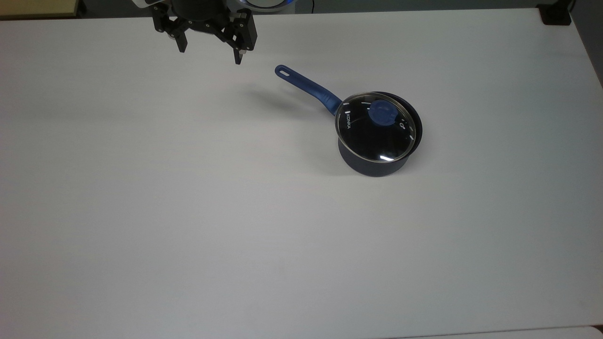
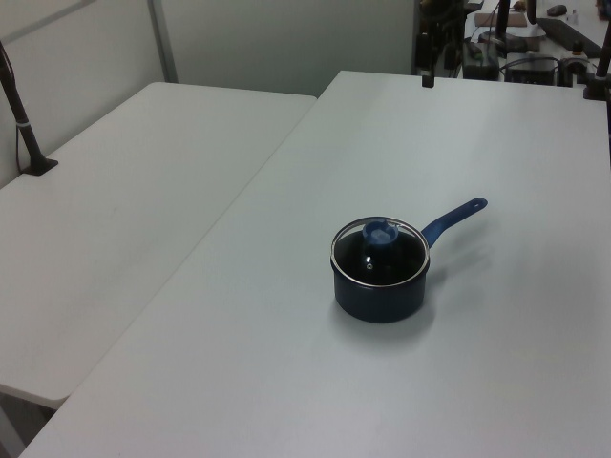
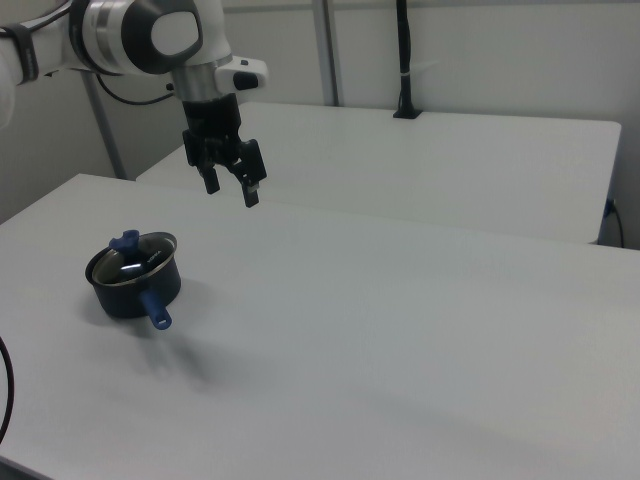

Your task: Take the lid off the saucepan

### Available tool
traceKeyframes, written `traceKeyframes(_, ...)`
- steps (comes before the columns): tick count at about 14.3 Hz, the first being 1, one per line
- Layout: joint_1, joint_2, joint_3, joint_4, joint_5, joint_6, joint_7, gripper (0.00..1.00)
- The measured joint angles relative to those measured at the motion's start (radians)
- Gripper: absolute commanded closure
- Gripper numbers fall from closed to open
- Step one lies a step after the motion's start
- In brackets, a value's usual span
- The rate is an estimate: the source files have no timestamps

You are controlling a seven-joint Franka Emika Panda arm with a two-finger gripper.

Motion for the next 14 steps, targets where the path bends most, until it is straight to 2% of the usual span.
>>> traceKeyframes(14, -0.011, 0.003, 0.002, -0.003, 0.002, 0.003, -0.002, 0.00)
